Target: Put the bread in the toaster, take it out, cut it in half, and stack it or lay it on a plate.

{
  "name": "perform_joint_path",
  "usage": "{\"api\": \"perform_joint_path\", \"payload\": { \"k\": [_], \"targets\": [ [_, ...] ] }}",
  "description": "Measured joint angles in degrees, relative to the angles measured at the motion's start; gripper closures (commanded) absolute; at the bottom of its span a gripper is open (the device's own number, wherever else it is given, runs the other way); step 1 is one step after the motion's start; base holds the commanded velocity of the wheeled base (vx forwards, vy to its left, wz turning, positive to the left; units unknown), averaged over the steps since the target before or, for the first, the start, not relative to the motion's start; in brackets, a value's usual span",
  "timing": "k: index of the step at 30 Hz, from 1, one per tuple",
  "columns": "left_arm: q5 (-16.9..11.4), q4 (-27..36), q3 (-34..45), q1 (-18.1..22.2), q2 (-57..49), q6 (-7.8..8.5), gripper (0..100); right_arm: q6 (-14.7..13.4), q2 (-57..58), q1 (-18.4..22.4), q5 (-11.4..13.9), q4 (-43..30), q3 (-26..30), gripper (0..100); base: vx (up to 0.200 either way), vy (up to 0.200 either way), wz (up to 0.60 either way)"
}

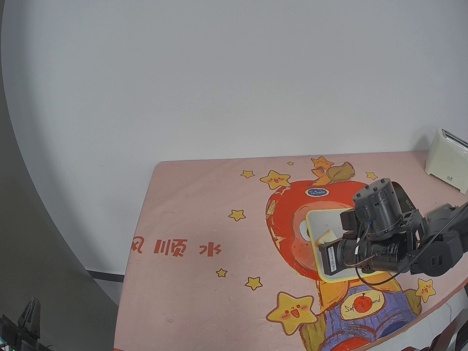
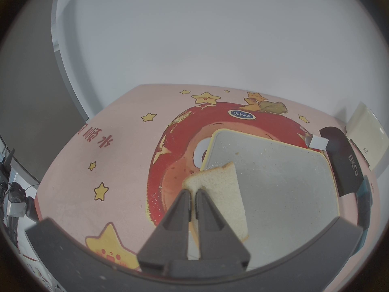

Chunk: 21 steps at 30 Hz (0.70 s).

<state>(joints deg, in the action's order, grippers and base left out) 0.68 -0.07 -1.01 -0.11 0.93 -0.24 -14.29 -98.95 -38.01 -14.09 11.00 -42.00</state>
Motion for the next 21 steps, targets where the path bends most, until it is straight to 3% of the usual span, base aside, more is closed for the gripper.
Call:
{"api": "perform_joint_path", "payload": {
  "k": [11, 17, 21],
  "targets": [
    [-0.2, 0.0, 0.0, 0.0, 0.0, 0.02, 100, 0.5, 8.6, 1.2, 0.2, -0.6, 0.9, 100, 0.0, 0.0, 0.0],
    [-0.2, 0.0, 0.0, 0.0, 0.0, 0.0, 100, 4.8, 14.2, 2.4, 0.0, -1.1, 2.7, 100, 0.0, 0.0, 0.0],
    [0.0, -0.1, 0.0, 0.0, 0.0, 0.06, 100, 5.3, 16.0, 2.8, 0.0, -1.1, 3.3, 100, 0.0, -0.1, 0.0]
  ]
}}
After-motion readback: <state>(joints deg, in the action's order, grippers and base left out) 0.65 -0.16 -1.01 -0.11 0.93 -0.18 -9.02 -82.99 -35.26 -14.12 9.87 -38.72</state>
